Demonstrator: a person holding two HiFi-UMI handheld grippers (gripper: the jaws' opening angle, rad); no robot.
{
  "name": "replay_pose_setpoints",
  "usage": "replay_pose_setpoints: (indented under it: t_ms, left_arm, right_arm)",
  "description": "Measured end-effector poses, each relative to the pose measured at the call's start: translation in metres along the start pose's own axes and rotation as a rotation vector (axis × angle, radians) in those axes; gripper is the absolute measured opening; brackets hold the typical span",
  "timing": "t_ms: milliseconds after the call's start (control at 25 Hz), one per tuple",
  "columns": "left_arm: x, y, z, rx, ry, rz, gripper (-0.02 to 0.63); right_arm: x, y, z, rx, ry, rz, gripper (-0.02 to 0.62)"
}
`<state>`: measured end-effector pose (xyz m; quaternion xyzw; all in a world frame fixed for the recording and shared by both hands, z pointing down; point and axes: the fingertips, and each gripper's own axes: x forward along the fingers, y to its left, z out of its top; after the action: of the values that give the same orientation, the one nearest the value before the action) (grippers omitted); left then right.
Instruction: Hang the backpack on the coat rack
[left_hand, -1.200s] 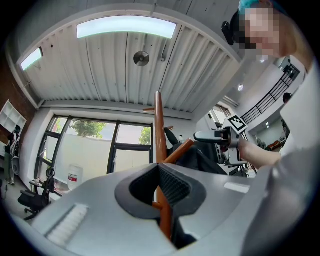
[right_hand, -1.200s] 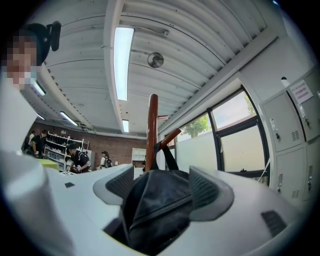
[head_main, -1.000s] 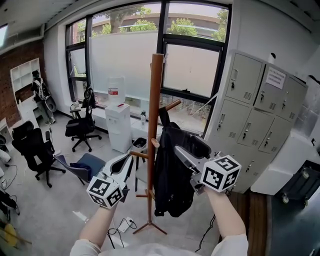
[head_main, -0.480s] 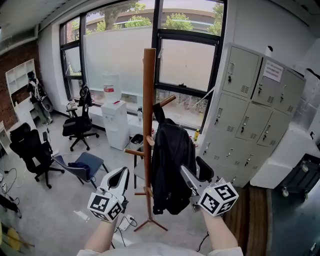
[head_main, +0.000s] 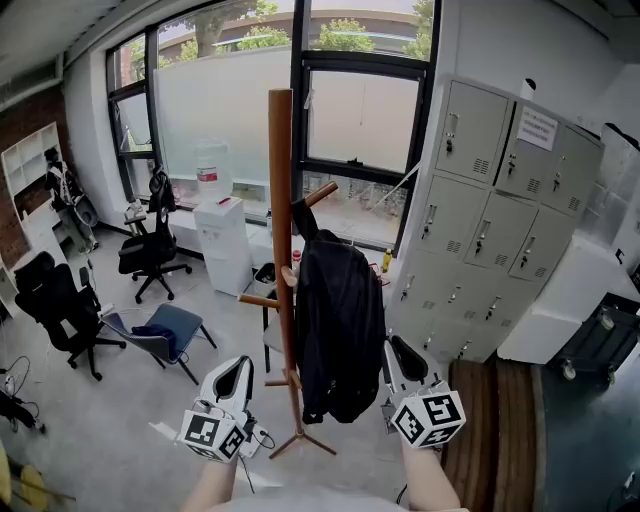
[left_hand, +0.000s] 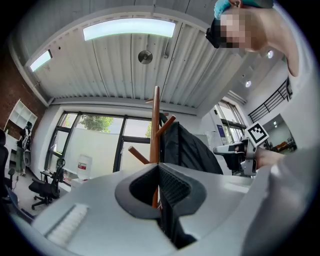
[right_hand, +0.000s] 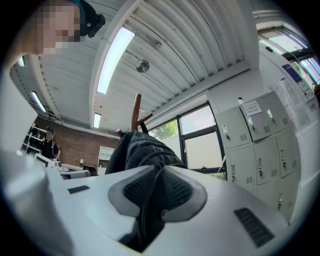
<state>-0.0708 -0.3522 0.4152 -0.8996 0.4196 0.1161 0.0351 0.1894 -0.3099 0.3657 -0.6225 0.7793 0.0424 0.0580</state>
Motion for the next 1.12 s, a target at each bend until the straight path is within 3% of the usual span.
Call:
replay_pose_setpoints:
  t_ms: [160, 280, 640, 1120]
  left_arm:
    - [-0.007, -0.002, -0.015, -0.002, 0.016, 0.009, 0.009]
    - [-0.015, -0.002, -0.022, 0.017, 0.015, 0.019, 0.009]
    - [-0.029, 0.002, -0.048, -0.005, 0.058, 0.056, 0.009]
    - [-0.029, 0.007, -0.069, -0.034, 0.083, 0.076, 0.011]
  right_arm:
    - [-0.009, -0.005, -0.025, 0.050, 0.024, -0.020, 0.012]
    - [-0.017, -0.011, -0.040, 0.086, 0.035, -0.049, 0.009]
    - [-0.034, -0.032, -0.092, 0.062, 0.125, -0.175, 0.008]
    - [-0.038, -0.032, -0.115, 0.053, 0.165, -0.194, 0.008]
